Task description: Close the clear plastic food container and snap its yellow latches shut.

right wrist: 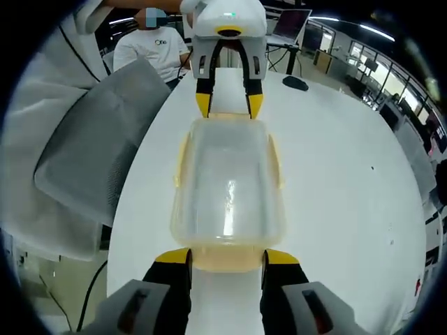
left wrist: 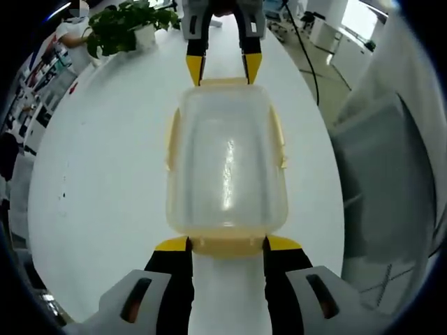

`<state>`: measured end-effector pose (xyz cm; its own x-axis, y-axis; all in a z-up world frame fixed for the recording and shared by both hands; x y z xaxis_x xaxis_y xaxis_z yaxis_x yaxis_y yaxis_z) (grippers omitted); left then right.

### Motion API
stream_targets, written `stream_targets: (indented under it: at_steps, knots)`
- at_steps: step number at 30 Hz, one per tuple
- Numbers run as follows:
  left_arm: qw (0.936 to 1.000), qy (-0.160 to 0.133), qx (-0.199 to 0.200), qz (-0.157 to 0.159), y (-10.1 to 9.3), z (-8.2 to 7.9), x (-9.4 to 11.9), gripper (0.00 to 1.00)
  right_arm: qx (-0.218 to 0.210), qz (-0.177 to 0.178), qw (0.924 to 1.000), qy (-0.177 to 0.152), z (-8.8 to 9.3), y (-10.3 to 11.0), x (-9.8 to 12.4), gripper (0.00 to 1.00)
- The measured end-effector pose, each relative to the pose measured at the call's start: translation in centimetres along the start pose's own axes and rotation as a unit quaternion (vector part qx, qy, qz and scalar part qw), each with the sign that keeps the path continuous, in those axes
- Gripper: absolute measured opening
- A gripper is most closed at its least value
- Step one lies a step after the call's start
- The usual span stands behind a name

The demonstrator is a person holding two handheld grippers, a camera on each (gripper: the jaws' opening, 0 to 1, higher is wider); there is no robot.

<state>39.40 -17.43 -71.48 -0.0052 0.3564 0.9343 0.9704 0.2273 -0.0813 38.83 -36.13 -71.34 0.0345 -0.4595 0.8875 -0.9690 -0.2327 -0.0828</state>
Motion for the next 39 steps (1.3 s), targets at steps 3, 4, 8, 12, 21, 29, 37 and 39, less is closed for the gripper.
stream_targets:
  at_steps: [3, 4, 8, 12, 21, 29, 37, 39]
  knots:
    - [1.0, 0.003, -0.004, -0.002, 0.0, 0.0, -0.1, 0.37, -0.003, 0.001, 1.0, 0.001, 0.0, 0.0, -0.1, 0.37]
    - [1.0, 0.003, -0.002, -0.002, 0.0, 0.1, -0.1, 0.37, -0.002, 0.002, 1.0, 0.001, 0.0, 0.0, -0.1, 0.37]
    - [1.0, 0.003, -0.005, -0.001, -0.2, 0.0, -0.2, 0.38, 0.005, 0.002, 1.0, 0.006, 0.2, 0.0, -0.1, 0.37]
    - [1.0, 0.0, -0.003, -0.002, -0.2, 0.1, -0.1, 0.38, 0.007, 0.006, 0.9999, 0.011, 0.2, -0.2, -0.2, 0.38]
    - [0.9999, -0.008, -0.006, -0.008, -0.2, 0.1, 0.0, 0.38, 0.004, 0.001, 0.9997, 0.024, 0.2, -0.1, -0.4, 0.4]
    - [0.9999, -0.012, -0.007, -0.009, -0.2, 0.4, 0.3, 0.4, 0.008, 0.003, 0.9996, 0.028, 0.0, -0.1, -0.3, 0.44]
    - [0.9999, -0.01, 0.013, 0.0, -0.7, 1.6, 0.8, 0.5, 0.003, 0.008, 0.9997, 0.023, -0.2, -0.2, 0.3, 0.45]
    - [0.9994, -0.02, 0.028, -0.001, -0.5, 1.5, 1.0, 0.49, 0.001, 0.008, 0.9997, 0.021, -0.2, -0.1, 0.5, 0.45]
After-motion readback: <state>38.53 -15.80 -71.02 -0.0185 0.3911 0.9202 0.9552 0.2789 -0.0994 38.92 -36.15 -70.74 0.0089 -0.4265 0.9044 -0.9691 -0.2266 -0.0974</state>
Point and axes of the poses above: the point that each gripper's makers call its tool centre point, and the gripper's own axes: x roughly backward along the fingers, y roughly to its left, z roughly out of its underside, the point moved 3 cm from there along x, roughly backward along the fingers, and after that the axes turned 13 degrees about x, right-handed, at the moved point
